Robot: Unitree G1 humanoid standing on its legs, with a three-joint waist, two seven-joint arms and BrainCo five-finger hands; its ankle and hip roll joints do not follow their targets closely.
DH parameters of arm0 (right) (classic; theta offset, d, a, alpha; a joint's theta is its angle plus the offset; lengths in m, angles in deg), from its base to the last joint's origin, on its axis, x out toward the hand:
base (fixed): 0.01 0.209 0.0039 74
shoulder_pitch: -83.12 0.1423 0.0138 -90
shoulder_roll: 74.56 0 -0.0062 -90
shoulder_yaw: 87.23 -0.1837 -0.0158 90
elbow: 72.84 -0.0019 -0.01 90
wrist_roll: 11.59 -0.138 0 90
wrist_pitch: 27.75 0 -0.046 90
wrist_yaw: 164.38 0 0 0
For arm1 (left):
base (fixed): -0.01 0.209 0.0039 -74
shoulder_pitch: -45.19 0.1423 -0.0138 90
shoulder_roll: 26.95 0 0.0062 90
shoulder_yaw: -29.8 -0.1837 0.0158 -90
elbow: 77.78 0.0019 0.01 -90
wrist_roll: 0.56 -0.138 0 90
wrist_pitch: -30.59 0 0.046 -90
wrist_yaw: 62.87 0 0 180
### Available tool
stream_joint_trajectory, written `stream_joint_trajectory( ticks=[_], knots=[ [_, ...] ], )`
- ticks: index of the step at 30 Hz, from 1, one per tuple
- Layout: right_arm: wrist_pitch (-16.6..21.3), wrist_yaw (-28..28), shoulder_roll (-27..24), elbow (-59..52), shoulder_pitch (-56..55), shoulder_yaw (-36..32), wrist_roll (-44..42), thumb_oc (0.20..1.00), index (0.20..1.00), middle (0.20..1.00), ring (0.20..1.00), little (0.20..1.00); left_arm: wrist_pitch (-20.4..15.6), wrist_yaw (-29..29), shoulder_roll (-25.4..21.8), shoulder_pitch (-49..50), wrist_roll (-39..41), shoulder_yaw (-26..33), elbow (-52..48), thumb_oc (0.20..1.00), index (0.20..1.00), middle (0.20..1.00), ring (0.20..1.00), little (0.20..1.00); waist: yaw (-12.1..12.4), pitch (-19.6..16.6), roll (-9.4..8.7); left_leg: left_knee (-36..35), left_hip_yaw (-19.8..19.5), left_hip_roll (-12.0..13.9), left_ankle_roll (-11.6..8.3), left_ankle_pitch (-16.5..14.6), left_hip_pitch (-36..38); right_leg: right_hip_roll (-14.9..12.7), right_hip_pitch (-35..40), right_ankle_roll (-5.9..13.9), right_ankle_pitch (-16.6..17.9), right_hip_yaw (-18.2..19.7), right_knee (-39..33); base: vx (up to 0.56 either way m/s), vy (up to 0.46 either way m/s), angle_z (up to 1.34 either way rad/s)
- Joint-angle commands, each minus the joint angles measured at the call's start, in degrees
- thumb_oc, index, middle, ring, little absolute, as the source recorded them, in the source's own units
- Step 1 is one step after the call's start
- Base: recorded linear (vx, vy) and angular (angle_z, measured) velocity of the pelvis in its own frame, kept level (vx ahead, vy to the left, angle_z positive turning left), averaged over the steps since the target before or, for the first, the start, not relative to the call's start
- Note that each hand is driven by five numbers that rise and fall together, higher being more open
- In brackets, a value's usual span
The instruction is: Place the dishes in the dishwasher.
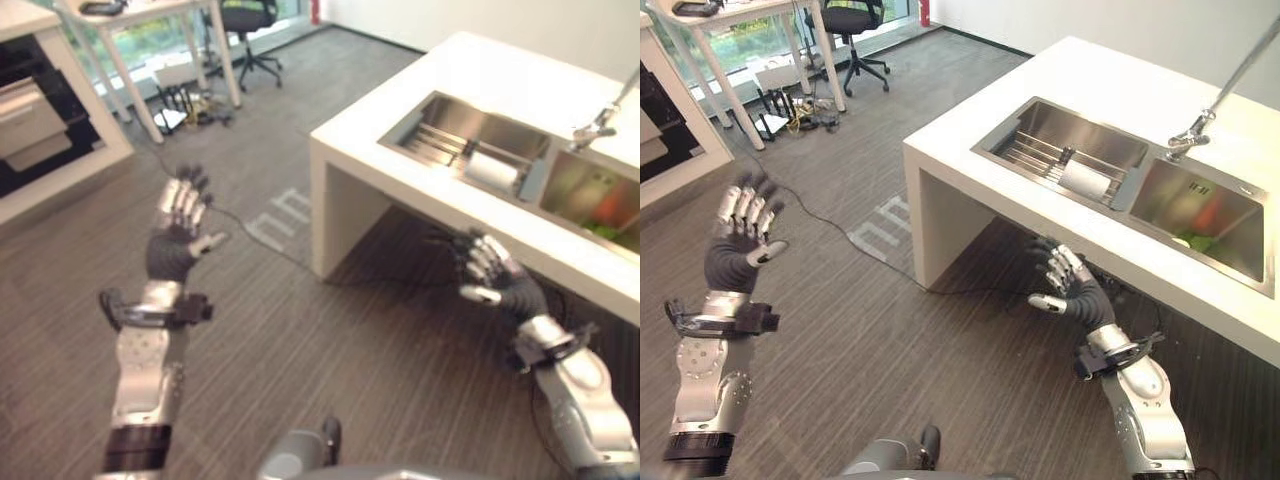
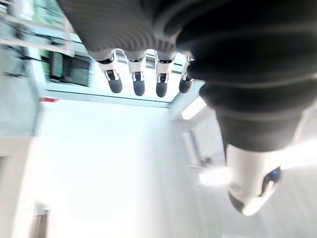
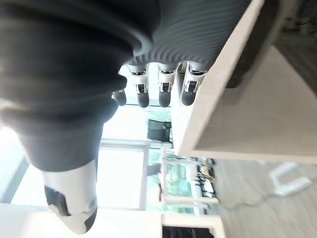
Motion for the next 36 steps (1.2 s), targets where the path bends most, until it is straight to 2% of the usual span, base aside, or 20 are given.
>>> stream_joint_trajectory(
  ticks=[1,2,3,5,7,9,13,14,20,21,22,23,24,26,28,30,32,33,34,36],
  knots=[
    [3.18,0.57,-0.40,1.61,3.20,2.68,-2.80,1.000,1.000,1.000,1.000,1.000,-5.90,-2.74,-2.35,2.14,-4.07,1.15,-0.09,1.000,1.000,1.000,1.000,1.000,1.38,-3.58,2.68,4.38,-4.12,3.92,-5.84,-2.71,-4.34,1.78,-3.56,-1.56,11.89,-4.68,-12.27,0.09,0.042,-0.91],
    [2.55,0.47,-0.76,0.64,3.68,3.14,-2.86,1.000,1.000,1.000,1.000,1.000,-6.00,-3.51,-2.71,1.48,-3.88,1.82,-0.64,1.000,1.000,1.000,1.000,1.000,1.31,-3.30,2.73,4.38,-3.08,3.94,-6.00,-3.43,-3.26,1.67,-6.94,-1.92,9.52,-5.84,-12.27,0.09,-0.001,-1.16],
    [2.34,0.68,-0.95,0.22,3.88,3.29,-2.86,1.000,1.000,1.000,1.000,1.000,-6.18,-4.09,-2.77,1.43,-4.35,1.99,-0.80,1.000,1.000,1.000,1.000,1.000,1.27,-3.03,2.74,4.38,-2.28,4.24,-6.23,-3.90,-2.72,0.96,-9.06,-1.90,9.13,-7.32,-12.27,0.09,-0.032,-0.99],
    [2.01,1.35,-1.03,0.01,4.98,3.58,-3.67,1.000,1.000,1.000,1.000,1.000,-5.90,-5.64,-2.87,1.51,-5.53,2.00,-1.30,1.000,1.000,1.000,1.000,1.000,1.49,-2.65,2.55,4.38,-0.08,5.03,-6.70,-5.00,-1.85,-1.15,-12.06,-1.17,10.49,-10.56,-12.27,0.06,-0.064,-0.76],
    [1.70,1.66,-0.76,-0.23,6.74,3.87,-3.58,1.000,1.000,1.000,1.000,1.000,-5.37,-7.17,-3.00,1.98,-7.28,2.40,-2.17,1.000,1.000,1.000,1.000,1.000,1.55,-2.08,2.33,4.38,2.69,5.83,-7.02,-6.93,-0.11,-4.20,-15.52,0.02,13.79,-13.74,-12.27,0.09,-0.109,-0.59],
    [1.92,0.95,-0.57,-0.38,7.44,4.16,-3.04,1.000,1.000,1.000,1.000,1.000,-4.93,-8.15,-3.05,2.20,-7.57,2.57,-2.55,1.000,1.000,1.000,1.000,1.000,1.20,-1.89,2.40,4.38,3.84,6.24,-6.78,-7.96,0.73,-4.38,-16.90,0.42,14.23,-12.45,-12.27,0.12,-0.108,-0.66],
    [1.67,-1.40,-0.78,-1.19,7.53,4.26,-2.62,1.000,1.000,1.000,1.000,1.000,-4.55,-8.78,-2.67,1.65,-6.72,1.92,-2.44,1.000,1.000,1.000,1.000,1.000,0.23,-2.64,2.07,4.38,7.88,7.66,-6.60,-9.72,2.60,-5.43,-17.71,0.73,13.62,-13.04,-12.27,0.24,-0.211,-0.22],
    [1.79,-2.07,-0.83,-1.50,7.29,3.88,-2.37,1.000,1.000,1.000,1.000,1.000,-4.00,-8.95,-2.13,1.48,-5.42,1.29,-2.87,1.000,1.000,1.000,1.000,1.000,-0.76,-3.18,2.12,4.38,9.87,8.77,-6.64,-10.36,4.20,-4.85,-17.17,0.38,12.43,-13.48,-12.27,0.33,-0.286,-0.09],
    [1.89,-2.19,-2.50,-2.94,5.95,1.48,-2.59,1.000,1.000,1.000,1.000,1.000,-4.86,-8.01,-1.08,1.54,-3.14,0.44,-3.36,1.000,1.000,1.000,1.000,1.000,-2.80,-3.41,2.46,4.38,11.93,10.55,-8.21,-10.26,7.76,-3.22,-15.76,-1.75,10.86,-13.42,-12.27,0.22,-0.232,-0.07],
    [2.08,-2.19,-2.81,-3.04,5.78,1.21,-2.75,1.000,1.000,1.000,1.000,1.000,-5.13,-8.06,-1.02,1.55,-3.13,0.26,-3.44,1.000,1.000,1.000,1.000,1.000,-3.10,-3.52,2.48,4.38,12.38,10.92,-8.68,-8.90,8.41,-2.99,-15.68,-2.22,10.56,-13.31,-12.27,0.14,-0.155,-0.10],
    [2.16,-2.06,-3.09,-3.18,5.52,0.87,-2.89,1.000,1.000,1.000,1.000,1.000,-5.35,-8.03,-0.90,1.64,-2.98,0.07,-3.48,1.000,1.000,1.000,1.000,1.000,-3.16,-3.33,2.71,4.38,12.31,11.42,-9.56,-6.55,9.29,-2.42,-15.14,-2.87,10.09,-13.14,-12.27,0.27,-0.291,-0.06],
    [2.53,-1.27,-4.19,-3.63,5.01,0.64,-3.32,1.000,1.000,1.000,1.000,1.000,-5.87,-7.96,-0.37,2.32,-3.03,-0.30,-4.42,1.000,1.000,1.000,1.000,1.000,-2.22,-2.61,1.82,6.93,10.60,9.52,-11.71,3.78,9.92,-1.86,-13.37,-4.98,8.10,-10.77,-12.27,0.25,-0.264,-0.07],
    [2.55,-0.97,-4.17,-3.65,4.98,0.58,-3.14,1.000,1.000,1.000,1.000,1.000,-5.99,-7.90,-0.19,2.57,-3.06,-0.34,-4.70,1.000,1.000,1.000,1.000,1.000,-1.95,-2.30,1.76,8.84,10.30,9.50,-12.02,4.78,8.73,-1.79,-12.84,-5.26,7.90,-10.51,-12.27,0.22,-0.239,-0.21],
    [2.82,-0.95,-4.09,-3.44,5.29,0.60,-2.19,1.000,1.000,1.000,1.000,1.000,-6.32,-7.61,0.22,3.05,-2.49,-0.56,-5.42,1.000,1.000,1.000,1.000,1.000,-1.39,-0.81,1.59,11.06,11.03,11.35,-11.84,4.87,4.09,-1.92,-11.44,-5.64,7.34,-10.05,-12.27,0.11,-0.051,-0.59],
    [2.86,-1.60,-3.99,-2.86,6.27,1.24,-1.99,1.000,1.000,1.000,1.000,1.000,-7.33,-6.61,0.35,3.61,-1.60,-0.20,-5.13,1.000,1.000,1.000,1.000,1.000,-1.08,0.18,2.73,4.38,10.74,13.74,-11.64,3.74,2.71,-1.02,-10.47,-5.07,6.61,-9.44,-12.27,0.17,0.143,-0.23],
    [2.58,-1.43,-4.03,-3.03,6.40,1.33,-2.10,1.000,1.000,1.000,1.000,1.000,-7.67,-6.57,0.38,4.05,-1.89,0.05,-5.50,1.000,1.000,1.000,1.000,1.000,-0.75,0.57,4.31,4.38,7.64,15.71,-12.43,2.34,-1.75,0.55,-9.81,-4.80,5.89,-8.56,-12.27,0.15,0.232,-0.09],
    [2.23,-0.25,-4.77,-3.49,6.00,1.06,-2.29,1.000,1.000,1.000,1.000,1.000,-8.06,-6.97,0.56,4.67,-1.18,0.73,-5.88,1.000,1.000,1.000,1.000,1.000,0.05,0.71,5.55,4.38,1.61,17.54,-14.12,3.70,-7.35,1.75,-8.25,-4.93,4.17,-6.67,-12.27,0.24,0.295,-0.26],
    [2.28,-0.28,-5.02,-3.50,6.11,1.26,-2.23,1.000,1.000,1.000,1.000,1.000,-8.59,-6.86,0.62,4.87,-0.79,0.98,-5.78,1.000,1.000,1.000,1.000,1.000,0.41,0.82,5.76,4.38,0.11,17.82,-14.47,4.22,-8.59,1.93,-7.52,-5.00,3.52,-6.07,-12.27,0.29,0.308,-0.50],
    [2.72,-0.38,-4.99,-3.13,6.23,1.60,-1.90,1.000,1.000,1.000,1.000,1.000,-9.22,-6.24,0.84,5.05,-0.31,1.31,-5.56,1.000,1.000,1.000,1.000,1.000,0.71,0.91,5.97,4.38,-1.03,19.50,-15.21,5.12,-10.85,1.93,-6.08,-5.13,2.42,-5.57,-12.27,0.33,0.418,-0.77],
    [2.75,-1.33,-5.48,-3.19,6.65,2.05,-1.51,1.000,1.000,1.000,1.000,1.000,-9.32,-5.79,0.04,3.66,0.76,1.52,-4.77,1.000,1.000,1.000,1.000,1.000,0.74,0.36,6.02,4.38,0.11,20.26,-15.07,3.32,-10.24,-0.50,-4.30,-3.37,1.54,-5.56,-12.27,0.30,0.432,-0.71]
  ],
)
